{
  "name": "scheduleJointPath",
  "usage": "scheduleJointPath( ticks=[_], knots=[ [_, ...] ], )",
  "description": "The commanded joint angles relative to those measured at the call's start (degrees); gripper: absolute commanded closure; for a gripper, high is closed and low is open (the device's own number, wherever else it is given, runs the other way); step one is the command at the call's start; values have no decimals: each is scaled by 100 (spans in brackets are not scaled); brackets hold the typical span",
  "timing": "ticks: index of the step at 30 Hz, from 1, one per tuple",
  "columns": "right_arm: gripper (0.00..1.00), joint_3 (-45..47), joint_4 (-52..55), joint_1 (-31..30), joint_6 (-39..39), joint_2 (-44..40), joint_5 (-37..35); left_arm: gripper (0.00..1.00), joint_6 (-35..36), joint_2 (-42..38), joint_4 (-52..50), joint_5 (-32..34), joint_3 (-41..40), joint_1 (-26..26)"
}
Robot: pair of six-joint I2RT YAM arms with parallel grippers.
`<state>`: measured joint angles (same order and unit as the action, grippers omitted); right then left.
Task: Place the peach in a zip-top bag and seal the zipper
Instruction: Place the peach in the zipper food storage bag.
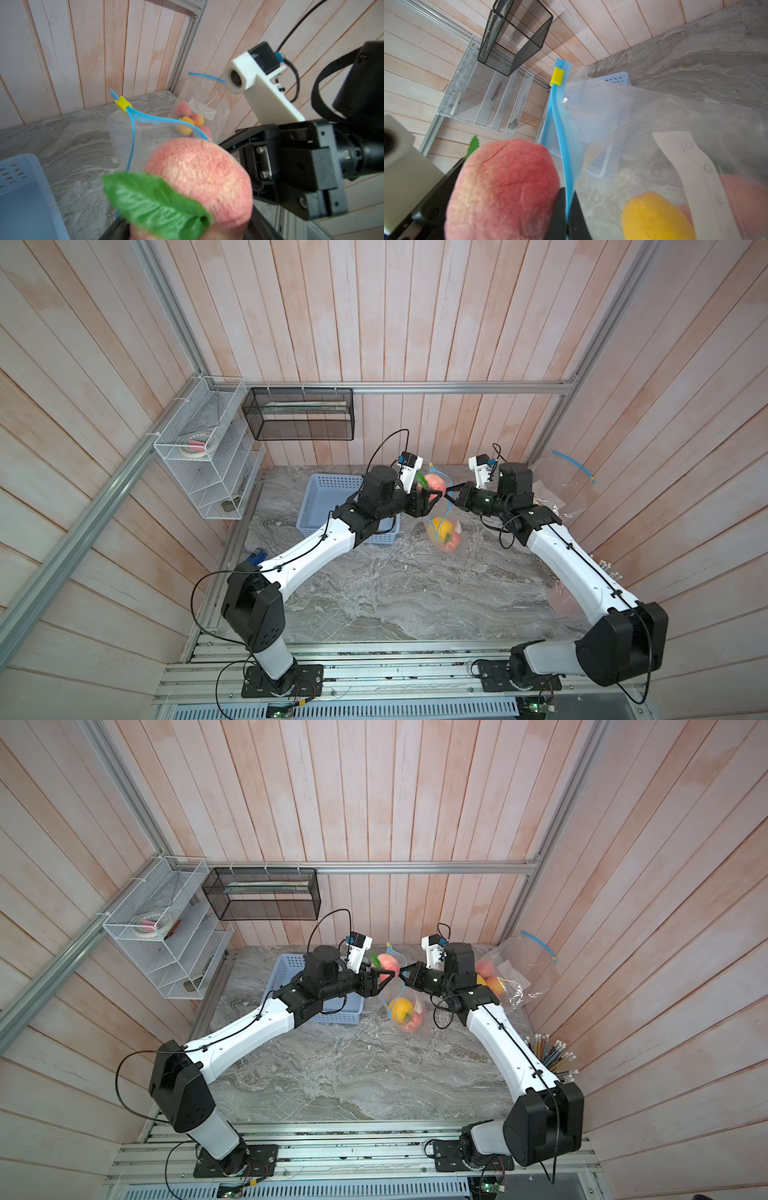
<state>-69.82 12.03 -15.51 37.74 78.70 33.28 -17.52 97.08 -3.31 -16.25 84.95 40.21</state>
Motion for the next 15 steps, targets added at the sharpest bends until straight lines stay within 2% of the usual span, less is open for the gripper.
scheduleJointPath(
  ticks=[1,6,13,15],
  knots=[
    [100,-234,-206,20,56,-64,117,40,314,118,-408,214,264,15],
    [100,-135,-388,107,227,-148,227,36,593,147,-727,341,328,-4],
    [100,19,-719,280,479,-253,529,36,903,276,-1070,66,552,-4],
    [100,29,-745,296,498,-283,538,34,997,318,-1234,174,649,-4]
  ],
)
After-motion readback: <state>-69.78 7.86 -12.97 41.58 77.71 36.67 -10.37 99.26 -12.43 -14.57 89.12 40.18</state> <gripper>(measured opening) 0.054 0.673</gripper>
